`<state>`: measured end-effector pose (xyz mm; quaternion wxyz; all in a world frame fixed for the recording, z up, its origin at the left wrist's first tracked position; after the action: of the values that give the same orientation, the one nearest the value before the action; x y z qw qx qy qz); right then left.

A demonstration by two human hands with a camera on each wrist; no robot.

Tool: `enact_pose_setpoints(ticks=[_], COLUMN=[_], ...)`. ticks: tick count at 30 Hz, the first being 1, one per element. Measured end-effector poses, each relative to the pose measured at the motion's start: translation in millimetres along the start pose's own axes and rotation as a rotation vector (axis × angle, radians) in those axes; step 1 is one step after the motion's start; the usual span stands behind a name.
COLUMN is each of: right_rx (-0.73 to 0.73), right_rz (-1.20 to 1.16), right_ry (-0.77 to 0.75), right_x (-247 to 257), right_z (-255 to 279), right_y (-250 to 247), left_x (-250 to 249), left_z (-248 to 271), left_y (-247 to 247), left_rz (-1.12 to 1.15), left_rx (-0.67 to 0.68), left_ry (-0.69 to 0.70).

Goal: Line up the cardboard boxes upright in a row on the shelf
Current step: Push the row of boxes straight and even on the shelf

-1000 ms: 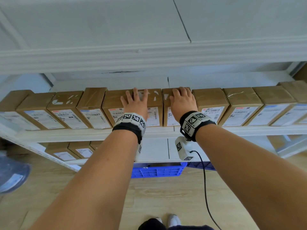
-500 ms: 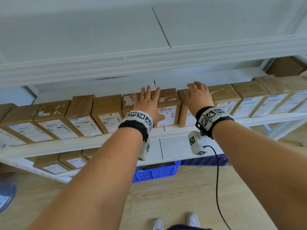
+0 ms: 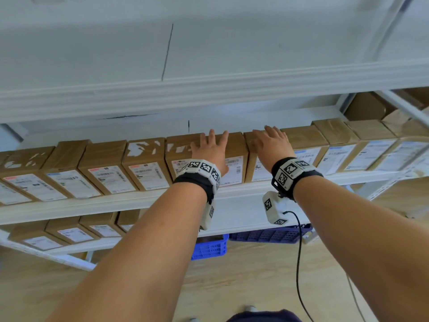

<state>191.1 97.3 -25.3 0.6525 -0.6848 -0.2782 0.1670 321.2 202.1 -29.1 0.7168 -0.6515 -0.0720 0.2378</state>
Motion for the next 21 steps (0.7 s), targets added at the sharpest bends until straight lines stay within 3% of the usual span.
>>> enact_pose_setpoints(ticks=[9, 21], right_rx=[0.019, 0.0], right_rz=[0.009, -0.013], right_ry=[-0.106, -0.099], right_x=[-7.9, -4.2], right_z=[-7.4, -8.4], right_y=[19.2, 21.3], left_x=[-0.1, -1.0], left_z=[-3.5, -5.4], left_y=[11.0, 12.9], left_rz=[-0.056, -0.056], left_rx=[-0.05, -0.089], left_ry=[-0.097, -0.124])
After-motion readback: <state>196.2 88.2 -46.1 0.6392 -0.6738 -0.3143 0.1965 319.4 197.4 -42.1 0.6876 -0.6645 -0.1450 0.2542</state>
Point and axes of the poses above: each hand's wrist, its own z-axis away from the middle knuckle, its own y-axis out of the palm, x = y × z, the point moved 6 cm from there along -z, towards the middle knuckle, and after that the axes turned 9 degrees about z, right-handed, at the moved point
